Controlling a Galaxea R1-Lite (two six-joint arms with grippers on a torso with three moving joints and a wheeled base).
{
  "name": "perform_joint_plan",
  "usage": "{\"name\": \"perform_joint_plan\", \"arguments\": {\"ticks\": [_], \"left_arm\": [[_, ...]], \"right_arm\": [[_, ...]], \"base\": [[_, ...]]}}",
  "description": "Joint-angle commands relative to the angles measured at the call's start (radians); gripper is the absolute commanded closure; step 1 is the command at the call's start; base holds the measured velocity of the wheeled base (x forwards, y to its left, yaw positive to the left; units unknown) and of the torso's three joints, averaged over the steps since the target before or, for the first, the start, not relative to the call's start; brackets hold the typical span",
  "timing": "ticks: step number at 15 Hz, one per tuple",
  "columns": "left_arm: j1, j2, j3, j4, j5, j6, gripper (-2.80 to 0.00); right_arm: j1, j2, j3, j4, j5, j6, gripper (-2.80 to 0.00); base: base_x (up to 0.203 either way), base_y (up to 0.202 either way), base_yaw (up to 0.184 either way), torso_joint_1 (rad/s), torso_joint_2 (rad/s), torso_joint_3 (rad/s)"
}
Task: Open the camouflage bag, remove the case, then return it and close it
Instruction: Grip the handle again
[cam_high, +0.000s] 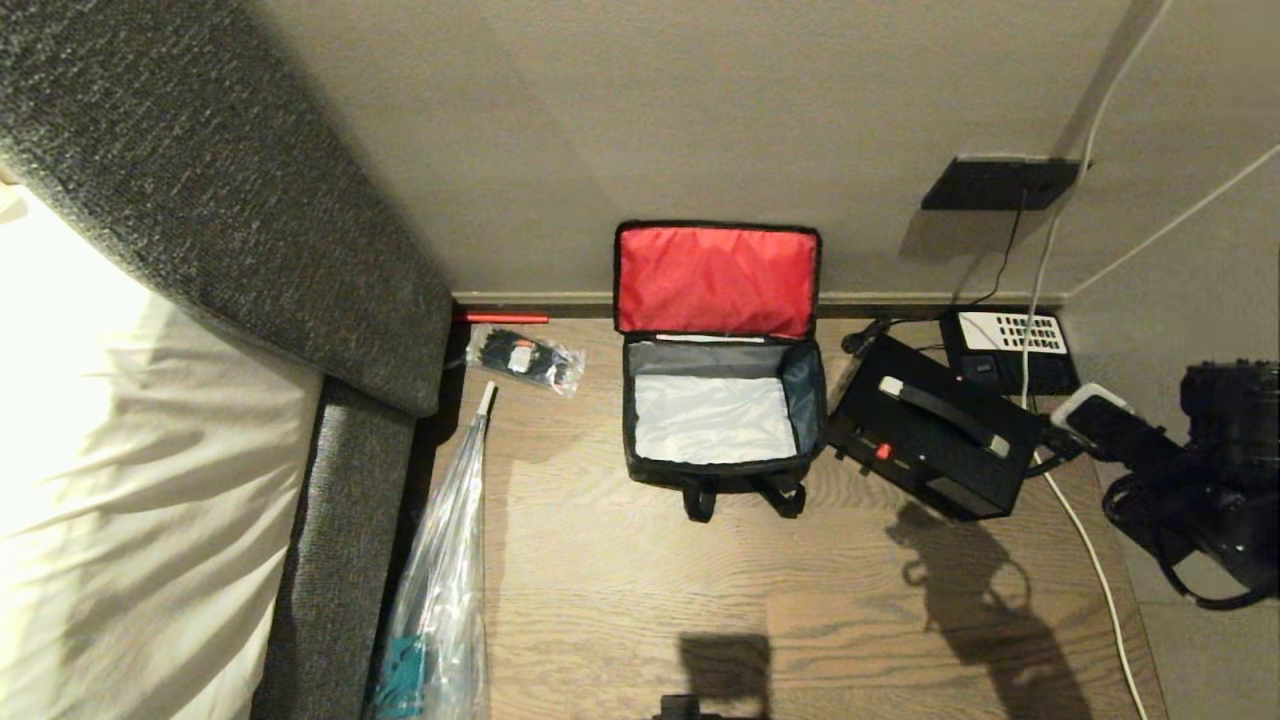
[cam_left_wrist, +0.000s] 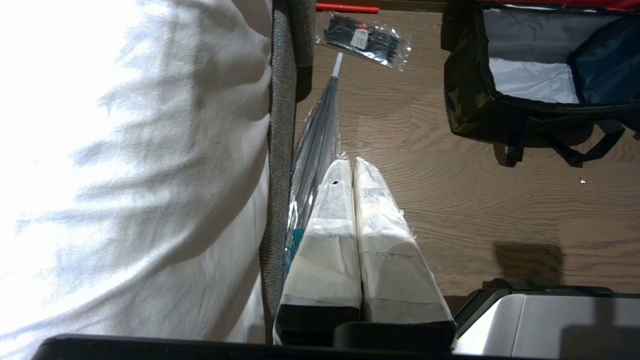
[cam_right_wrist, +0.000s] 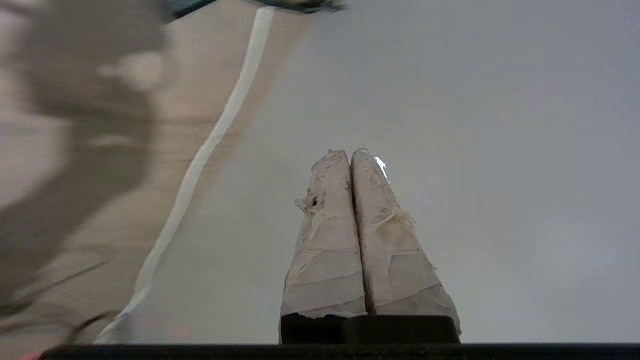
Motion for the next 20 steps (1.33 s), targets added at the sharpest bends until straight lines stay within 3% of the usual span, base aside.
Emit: {"name": "perform_joint_plan", "arguments": {"ticks": [1, 6, 16, 20], "left_arm": [[0.0, 0.0, 0.0, 0.0, 0.0, 0.0, 0.0], [0.0, 0.0, 0.0, 0.0, 0.0, 0.0, 0.0], [0.0, 0.0, 0.0, 0.0, 0.0, 0.0, 0.0], [0.0, 0.0, 0.0, 0.0, 0.0, 0.0, 0.0]], "right_arm": [[0.006, -0.122, 0.013, 0.113, 0.097, 0.04, 0.0], [0.008, -0.186, 0.032, 0.3, 0.248, 0.163, 0.0], [0.041, -0.362, 0.079, 0.33, 0.244, 0.217, 0.0], [0.044, -0.362, 0.075, 0.364, 0.242, 0.194, 0.0]], "base": [[0.0, 0.0, 0.0, 0.0, 0.0, 0.0], [0.0, 0.0, 0.0, 0.0, 0.0, 0.0], [0.0, 0.0, 0.0, 0.0, 0.0, 0.0], [0.0, 0.0, 0.0, 0.0, 0.0, 0.0]]}}
